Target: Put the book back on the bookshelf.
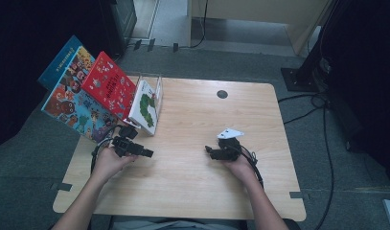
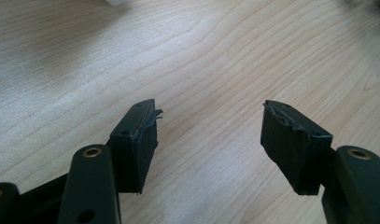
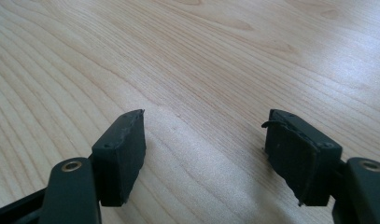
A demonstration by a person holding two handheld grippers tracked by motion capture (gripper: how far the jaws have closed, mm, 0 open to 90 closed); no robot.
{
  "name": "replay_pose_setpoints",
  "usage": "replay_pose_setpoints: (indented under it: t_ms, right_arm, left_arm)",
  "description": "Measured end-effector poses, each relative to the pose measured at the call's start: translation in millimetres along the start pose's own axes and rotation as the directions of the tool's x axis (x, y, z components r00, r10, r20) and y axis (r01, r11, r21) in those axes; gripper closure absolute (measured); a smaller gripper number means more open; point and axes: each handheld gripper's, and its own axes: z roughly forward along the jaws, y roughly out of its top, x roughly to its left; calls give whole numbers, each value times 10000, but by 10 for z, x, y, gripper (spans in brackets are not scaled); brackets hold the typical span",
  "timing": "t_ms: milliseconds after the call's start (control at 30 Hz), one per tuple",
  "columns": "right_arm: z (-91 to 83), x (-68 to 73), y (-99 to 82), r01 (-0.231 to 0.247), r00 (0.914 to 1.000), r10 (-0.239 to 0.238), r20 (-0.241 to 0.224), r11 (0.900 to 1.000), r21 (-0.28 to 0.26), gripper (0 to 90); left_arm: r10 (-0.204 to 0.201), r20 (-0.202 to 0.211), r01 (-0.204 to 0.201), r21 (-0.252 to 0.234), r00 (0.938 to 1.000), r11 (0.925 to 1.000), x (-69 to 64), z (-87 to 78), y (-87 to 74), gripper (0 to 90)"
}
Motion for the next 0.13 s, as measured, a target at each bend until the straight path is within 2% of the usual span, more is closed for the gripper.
replay_pose_setpoints:
  t_ms: [133]
  right_arm:
    - [0, 1, 0, -11, 10000, 11, 0, 10000, 0, 290]
  left_arm:
    - [-151, 78, 152, -125, 9999, 9998, 69, 14, -37, 368]
